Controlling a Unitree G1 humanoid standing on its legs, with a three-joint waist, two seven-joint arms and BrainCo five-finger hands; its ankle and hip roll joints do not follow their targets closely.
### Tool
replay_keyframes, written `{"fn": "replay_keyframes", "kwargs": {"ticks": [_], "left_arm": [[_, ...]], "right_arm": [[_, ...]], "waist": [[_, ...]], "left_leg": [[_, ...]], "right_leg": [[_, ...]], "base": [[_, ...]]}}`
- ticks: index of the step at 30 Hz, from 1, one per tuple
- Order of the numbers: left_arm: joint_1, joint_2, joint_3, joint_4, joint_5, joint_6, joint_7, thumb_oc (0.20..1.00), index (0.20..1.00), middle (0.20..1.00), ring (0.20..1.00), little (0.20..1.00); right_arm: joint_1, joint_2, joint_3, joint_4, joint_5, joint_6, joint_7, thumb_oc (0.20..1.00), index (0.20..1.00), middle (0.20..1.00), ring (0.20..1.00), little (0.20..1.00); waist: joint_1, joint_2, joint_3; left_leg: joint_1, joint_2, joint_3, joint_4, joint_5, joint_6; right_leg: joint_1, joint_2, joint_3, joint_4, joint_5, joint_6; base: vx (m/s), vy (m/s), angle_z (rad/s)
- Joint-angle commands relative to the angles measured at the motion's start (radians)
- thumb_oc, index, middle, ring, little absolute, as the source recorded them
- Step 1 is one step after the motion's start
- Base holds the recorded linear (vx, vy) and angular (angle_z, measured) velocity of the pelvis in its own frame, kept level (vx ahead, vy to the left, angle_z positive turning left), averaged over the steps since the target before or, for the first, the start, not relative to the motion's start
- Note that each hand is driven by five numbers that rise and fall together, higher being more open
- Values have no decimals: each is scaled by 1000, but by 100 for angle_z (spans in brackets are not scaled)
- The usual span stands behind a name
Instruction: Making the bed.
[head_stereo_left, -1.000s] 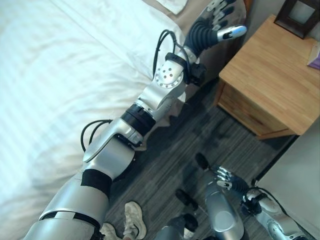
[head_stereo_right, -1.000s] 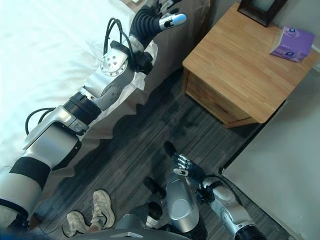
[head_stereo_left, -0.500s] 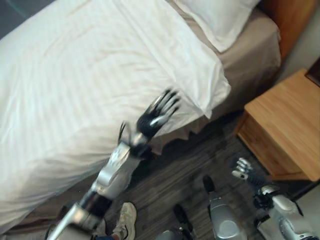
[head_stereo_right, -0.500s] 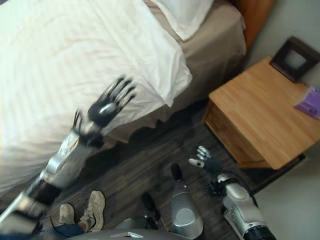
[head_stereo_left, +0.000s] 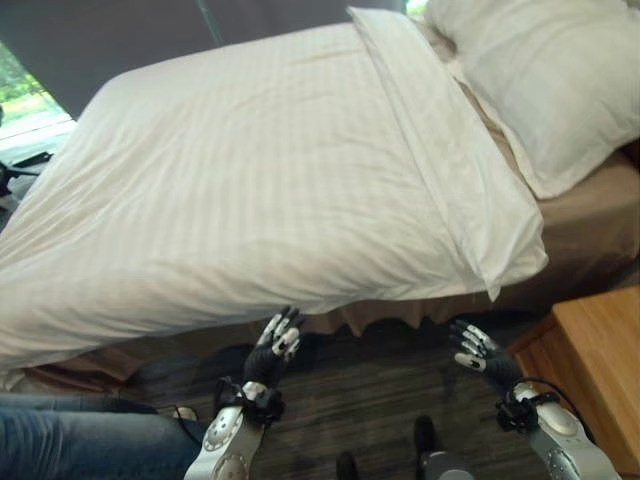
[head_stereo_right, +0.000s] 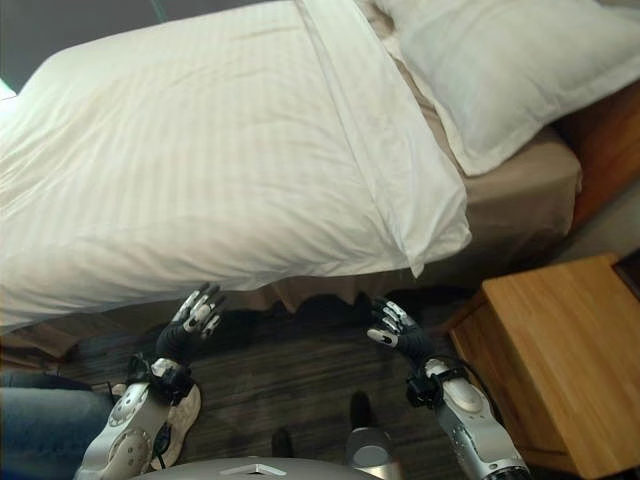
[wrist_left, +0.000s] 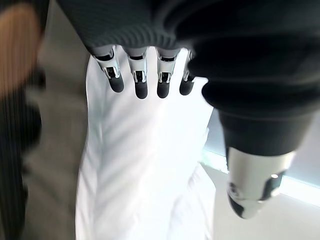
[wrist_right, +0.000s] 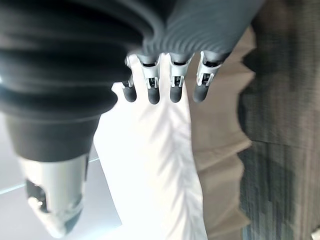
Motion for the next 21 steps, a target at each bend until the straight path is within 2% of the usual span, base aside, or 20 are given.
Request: {"fn": "replay_keyframes", "kwargs": {"ticks": [1,5,10,11,13,17,19,20,21], "left_arm": [[21,-17,67,20,-13,-38,44,1000,1000,1000,1000,1000],[34,-62,86,43,-119,-37,68,1000,1000,1000,1000,1000],[9,-43,96,44,-92,-54,82,1000,1000,1000,1000,1000],[47,-72,258,20,-111,-96,78,1000,1000,1000,1000,1000],[-7,-48,186,38,-96,-75,66,1000,1000,1000,1000,1000],[-54,-46,170,6,-172,-90,75,1000,1000,1000,1000,1000],[-62,-32,174,-3,-153,-86,69,1000,1000,1000,1000,1000],[-59,-23,178,2,-124,-84,79,1000,1000,1000,1000,1000],[-59,-23,178,1,-123,-84,80,1000,1000,1000,1000,1000]], "right_arm": [[-41,27,14,-44,62,-26,-18,1000,1000,1000,1000,1000],[-38,26,22,-52,59,-18,-30,1000,1000,1000,1000,1000],[-47,34,25,-51,31,-31,-40,1000,1000,1000,1000,1000],[-62,82,-182,13,48,-90,-98,1000,1000,1000,1000,1000],[-92,91,-143,42,45,-92,-129,1000,1000,1000,1000,1000],[-120,125,-108,30,142,-97,-112,1000,1000,1000,1000,1000],[-124,101,-75,34,82,-78,-97,1000,1000,1000,1000,1000],[-122,88,-70,9,56,-66,-90,1000,1000,1000,1000,1000],[-122,88,-70,8,56,-65,-90,1000,1000,1000,1000,1000]], "waist": [[25,-69,-8],[52,-93,-22],[76,-111,-36],[72,-110,39],[65,-111,30],[64,-115,29],[71,-123,29],[78,-126,37],[78,-127,37]], "left_leg": [[10,-37,9,12,-9,-3],[17,-38,-23,12,-8,-1],[21,-34,-51,12,-3,-2],[39,-10,116,18,-34,21],[44,-4,123,21,-30,15],[49,3,115,31,-32,12],[53,6,106,42,-41,13],[61,2,94,48,-53,26],[61,1,95,49,-53,27]], "right_leg": [[77,-21,58,34,-94,68],[105,-22,25,33,-104,66],[125,-19,0,36,-117,61],[43,-110,-14,158,-102,111],[59,-103,-18,139,-103,106],[74,-104,-32,131,-97,106],[74,-110,-36,152,-104,108],[58,-126,-36,236,-99,116],[55,-129,-35,241,-102,116]], "base": [[-18,-9,8],[-22,-23,25],[-24,-33,19],[-24,-45,5],[-23,-28,-7],[-33,-2,-1],[-3,51,7],[1,61,8],[-10,129,12]]}}
